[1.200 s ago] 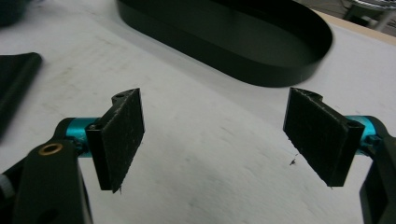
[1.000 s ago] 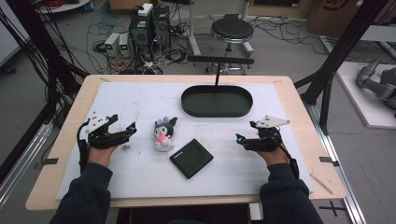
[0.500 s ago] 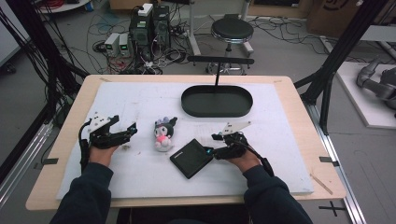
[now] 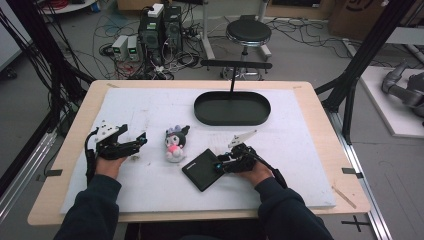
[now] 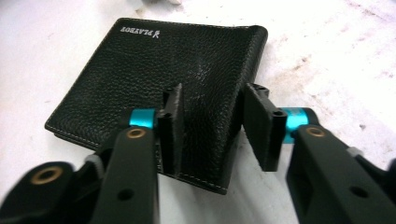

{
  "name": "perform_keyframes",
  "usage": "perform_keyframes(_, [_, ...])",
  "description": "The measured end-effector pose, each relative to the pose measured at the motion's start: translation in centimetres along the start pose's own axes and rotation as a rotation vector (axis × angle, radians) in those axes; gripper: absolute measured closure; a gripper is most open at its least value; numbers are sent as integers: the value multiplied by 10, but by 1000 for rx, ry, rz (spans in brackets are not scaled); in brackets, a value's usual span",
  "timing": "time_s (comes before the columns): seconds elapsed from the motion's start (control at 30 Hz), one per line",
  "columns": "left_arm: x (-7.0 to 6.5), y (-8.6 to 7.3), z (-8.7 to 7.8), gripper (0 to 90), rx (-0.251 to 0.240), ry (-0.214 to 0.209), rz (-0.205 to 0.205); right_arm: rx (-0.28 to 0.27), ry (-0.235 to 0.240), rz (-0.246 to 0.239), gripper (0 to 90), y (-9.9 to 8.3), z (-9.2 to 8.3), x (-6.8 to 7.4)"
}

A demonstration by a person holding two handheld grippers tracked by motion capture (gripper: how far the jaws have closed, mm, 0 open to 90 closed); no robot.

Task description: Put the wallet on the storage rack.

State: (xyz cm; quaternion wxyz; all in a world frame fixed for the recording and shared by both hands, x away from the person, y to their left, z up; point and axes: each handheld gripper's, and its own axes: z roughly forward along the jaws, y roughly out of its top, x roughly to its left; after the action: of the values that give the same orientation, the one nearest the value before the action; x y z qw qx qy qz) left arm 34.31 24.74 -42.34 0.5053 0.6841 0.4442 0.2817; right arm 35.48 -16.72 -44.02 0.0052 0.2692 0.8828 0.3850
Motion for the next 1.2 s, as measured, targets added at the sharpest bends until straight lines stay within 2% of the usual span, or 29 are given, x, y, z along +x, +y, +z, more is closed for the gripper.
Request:
perform_keyframes(0.07, [0, 0, 0, 197, 0, 0, -2, -2, -25, 1, 745, 1, -2, 3])
perform_keyframes(0.1, [0, 0, 0, 197, -1, 1, -4, -2, -25, 1, 745, 1, -2, 3])
perform_keyframes(0.2, [1, 0, 0, 197, -2, 5, -7, -12, -46, -32, 818, 4, -7, 5])
perform_keyframes(0.23, [1, 0, 0, 197, -5, 4, -10, -12, -46, -32, 818, 4, -7, 5])
perform_keyframes(0.3, [2, 0, 0, 197, -3, 5, -11, -43, -79, -34, 828, 5, -19, 2])
perform_keyframes(0.4, [2, 0, -1, 197, -2, 4, -9, -76, -168, -37, 831, 5, -40, -6])
perform_keyframes(0.43, [2, 0, -1, 197, -2, 4, -8, -76, -168, -37, 835, 5, -40, -6])
perform_keyframes(0.47, [2, 0, -1, 197, -1, 4, -8, -90, -196, -35, 837, 4, -49, -10])
perform_keyframes(0.5, [2, 0, -1, 197, -1, 5, -10, -117, -252, -24, 839, 2, -66, -15])
perform_keyframes(0.53, [2, 0, -1, 197, -2, 6, -12, -130, -279, -24, 841, 1, -74, -18])
perform_keyframes(0.57, [2, 0, -1, 197, -1, 7, -11, -130, -279, -24, 841, 1, -74, -18])
perform_keyframes(0.6, [2, 0, -1, 199, -2, 6, -10, -147, -330, -14, 844, -2, -89, -22])
perform_keyframes(0.63, [2, 0, -1, 199, -2, 6, -10, -147, -330, -14, 844, -2, -89, -22])
perform_keyframes(0.67, [2, 0, 0, 200, -3, 7, -10, -148, -389, -21, 847, -4, -101, -24])
perform_keyframes(0.7, [2, 0, 0, 200, -3, 7, -10, -148, -389, -21, 847, -4, -101, -24])
perform_keyframes(0.73, [2, 0, 0, 200, -3, 7, -11, -148, -449, -30, 849, -6, -113, -26])
perform_keyframes(0.77, [2, 0, 0, 200, -2, 7, -11, -148, -449, -30, 849, -6, -113, -26])
perform_keyframes(0.8, [2, 0, 0, 200, -1, 8, -11, -151, -512, -41, 850, -8, -122, -27])
perform_keyframes(0.9, [2, 0, 0, 201, -3, 9, -13, -143, -612, -65, 851, -11, -130, -27])
perform_keyframes(0.97, [2, 0, 0, 201, -3, 8, -12, -140, -669, -77, 852, -12, -133, -26])
perform_keyframes(1.0, [2, 0, -1, 201, -4, 8, -12, -140, -669, -77, 852, -12, -133, -26])
perform_keyframes(1.03, [2, 0, -1, 201, -5, 9, -13, -143, -707, -89, 854, -11, -135, -24])
perform_keyframes(1.1, [2, 0, -1, 201, -4, 9, -12, -145, -714, -88, 854, -11, -135, -23])
perform_keyframes(1.13, [2, 0, -1, 200, -4, 8, -12, -139, -702, -86, 854, -10, -134, -23])
perform_keyframes(1.17, [2, 0, -1, 201, -4, 9, -11, -136, -669, -80, 854, -10, -129, -24])
perform_keyframes(1.2, [2, 0, -1, 200, -4, 8, -11, -158, -647, -68, 854, -10, -129, -24])
